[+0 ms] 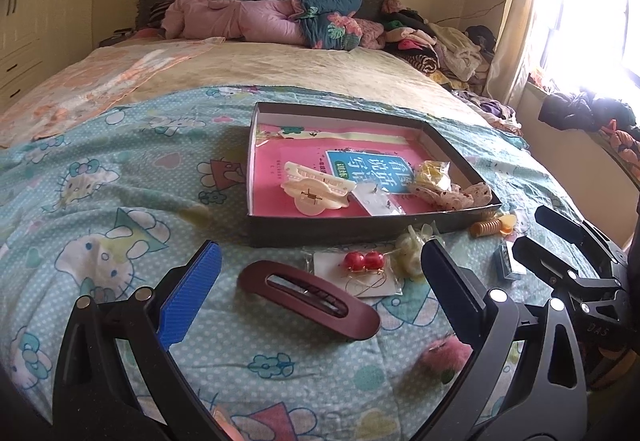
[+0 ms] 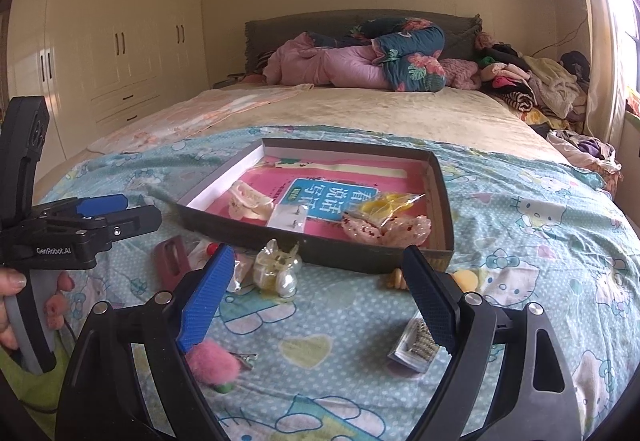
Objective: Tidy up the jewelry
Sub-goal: 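Withdraw both tools from the box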
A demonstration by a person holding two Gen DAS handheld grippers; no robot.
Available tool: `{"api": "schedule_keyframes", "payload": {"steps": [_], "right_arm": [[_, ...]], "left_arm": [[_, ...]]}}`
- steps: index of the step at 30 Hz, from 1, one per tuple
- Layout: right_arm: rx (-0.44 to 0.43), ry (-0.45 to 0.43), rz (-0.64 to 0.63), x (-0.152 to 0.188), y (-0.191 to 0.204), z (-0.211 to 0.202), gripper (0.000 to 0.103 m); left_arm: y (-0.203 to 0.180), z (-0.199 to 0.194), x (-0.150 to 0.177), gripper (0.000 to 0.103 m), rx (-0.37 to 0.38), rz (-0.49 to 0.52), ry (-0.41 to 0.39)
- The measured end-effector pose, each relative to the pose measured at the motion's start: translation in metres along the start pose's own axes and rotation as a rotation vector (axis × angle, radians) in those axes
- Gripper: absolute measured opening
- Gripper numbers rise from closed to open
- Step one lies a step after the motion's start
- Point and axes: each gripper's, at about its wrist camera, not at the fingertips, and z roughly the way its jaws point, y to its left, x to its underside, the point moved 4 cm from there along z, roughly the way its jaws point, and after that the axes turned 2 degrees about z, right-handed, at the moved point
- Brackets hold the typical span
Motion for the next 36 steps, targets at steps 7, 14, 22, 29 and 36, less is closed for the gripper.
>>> {"api": "schedule_keyframes", "payload": {"steps": [7, 14, 22, 29, 36], "right_arm": [[-0.028, 0.019, -0.02, 0.004, 0.016, 0.004, 0.083], [-0.047, 0.04, -0.038, 0.011, 0.028, 0.008, 0.083], [-0.062, 0.073, -0.055, 0.018, 0.034, 0.016, 0.083], [-0.041, 0.089, -0.063, 0.023, 0.031, 0.027, 0.083], [-0.025, 0.118, -0.05, 0.025, 0.026, 0.043, 0.083]], "left_arm": [[0.012, -0.004, 0.012, 0.091, -0.019, -0.01, 0.016], [0.02, -0.006, 0.022, 0.091, -0.034, -0.008, 0.026], [0.021, 0.004, 0.037, 0.091, -0.018, -0.01, 0.077], [0.026, 0.018, 0.044, 0.091, 0.029, -0.068, 0.131], [0.029, 0.028, 0.047, 0.085, 0.073, -0.107, 0.156]]}}
